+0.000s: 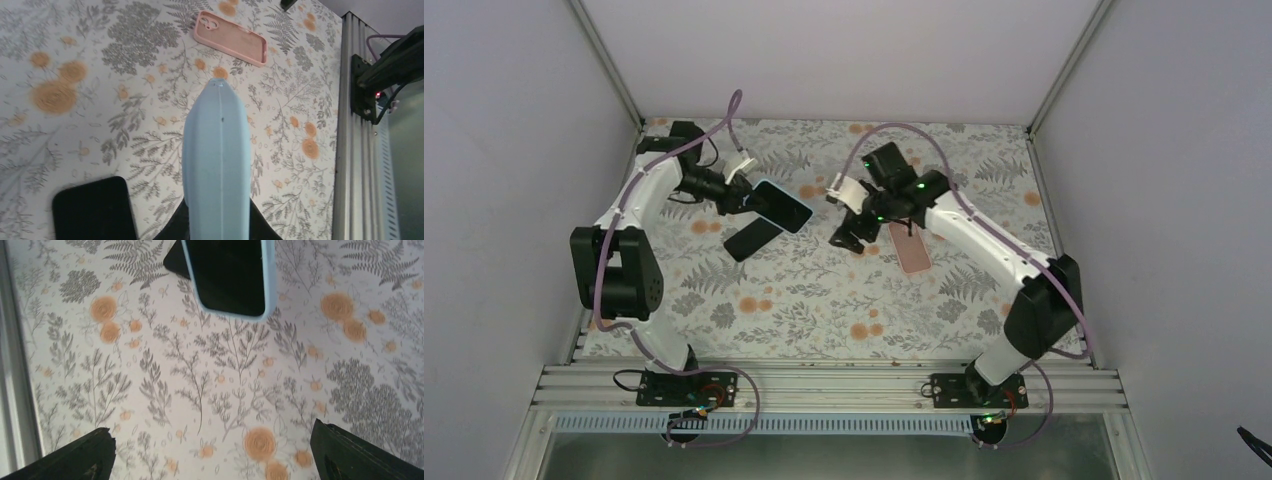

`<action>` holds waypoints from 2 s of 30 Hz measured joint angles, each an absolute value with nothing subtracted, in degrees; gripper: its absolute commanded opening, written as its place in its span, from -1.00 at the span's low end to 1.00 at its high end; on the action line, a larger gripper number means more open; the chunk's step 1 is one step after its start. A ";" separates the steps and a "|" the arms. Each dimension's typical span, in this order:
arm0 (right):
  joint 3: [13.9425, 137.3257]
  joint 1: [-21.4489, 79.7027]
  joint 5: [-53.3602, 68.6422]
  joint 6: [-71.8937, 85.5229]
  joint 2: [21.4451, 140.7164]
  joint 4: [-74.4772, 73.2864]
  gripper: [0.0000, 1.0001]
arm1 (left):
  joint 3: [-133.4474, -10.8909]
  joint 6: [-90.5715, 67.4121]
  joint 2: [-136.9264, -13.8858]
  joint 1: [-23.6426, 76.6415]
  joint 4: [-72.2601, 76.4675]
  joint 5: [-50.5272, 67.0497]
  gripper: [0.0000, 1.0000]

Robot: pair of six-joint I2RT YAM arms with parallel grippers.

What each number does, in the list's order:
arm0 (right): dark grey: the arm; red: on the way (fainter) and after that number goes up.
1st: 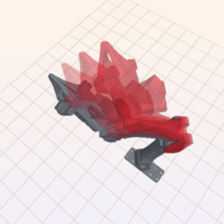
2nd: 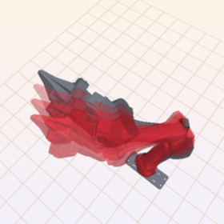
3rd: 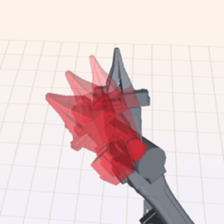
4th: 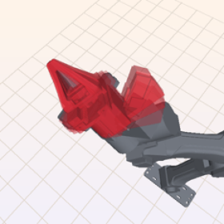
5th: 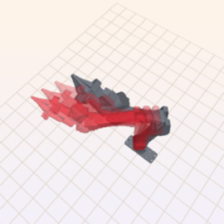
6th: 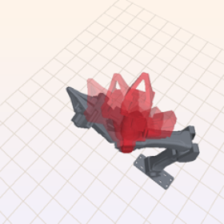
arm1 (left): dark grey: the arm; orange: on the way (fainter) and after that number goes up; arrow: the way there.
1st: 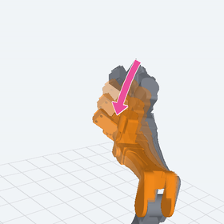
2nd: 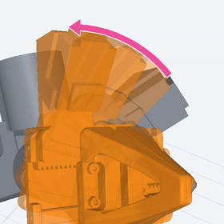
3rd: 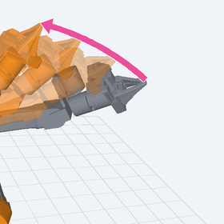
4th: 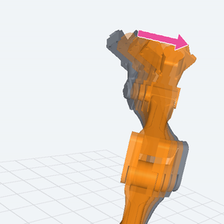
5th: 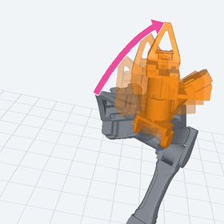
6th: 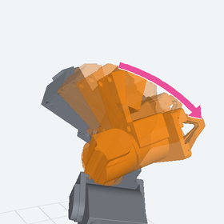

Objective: Take the phone out of the phone case
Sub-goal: Pick up the phone at the center of the board, then remove the phone case from the phone.

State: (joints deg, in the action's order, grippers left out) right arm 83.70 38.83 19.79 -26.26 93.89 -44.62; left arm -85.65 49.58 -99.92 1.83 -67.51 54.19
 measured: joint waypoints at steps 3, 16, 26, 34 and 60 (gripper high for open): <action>80.73 35.73 22.59 -27.94 90.24 -46.50 0.99 | -86.67 50.04 -99.88 1.83 -66.63 53.82 -0.95; 78.26 28.67 31.68 -33.58 90.98 -47.75 0.96 | -77.36 48.69 -91.39 12.40 -54.26 48.86 -0.95; 76.77 22.48 43.13 -40.58 90.59 -47.92 0.45 | -74.50 49.52 -82.41 11.75 -48.31 46.94 -0.95; 80.44 22.48 47.72 -42.52 95.79 -48.51 0.02 | -72.71 49.50 -82.21 11.79 -48.10 47.40 -0.95; 88.62 26.22 42.11 -39.05 104.53 -43.20 -0.10 | -72.73 49.76 -82.61 12.38 -48.77 50.83 -0.95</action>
State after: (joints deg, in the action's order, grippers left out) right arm 88.62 26.22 42.11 -39.05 104.53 -43.20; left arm -72.73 49.76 -82.61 12.38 -48.77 50.83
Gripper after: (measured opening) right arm 0.456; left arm 0.121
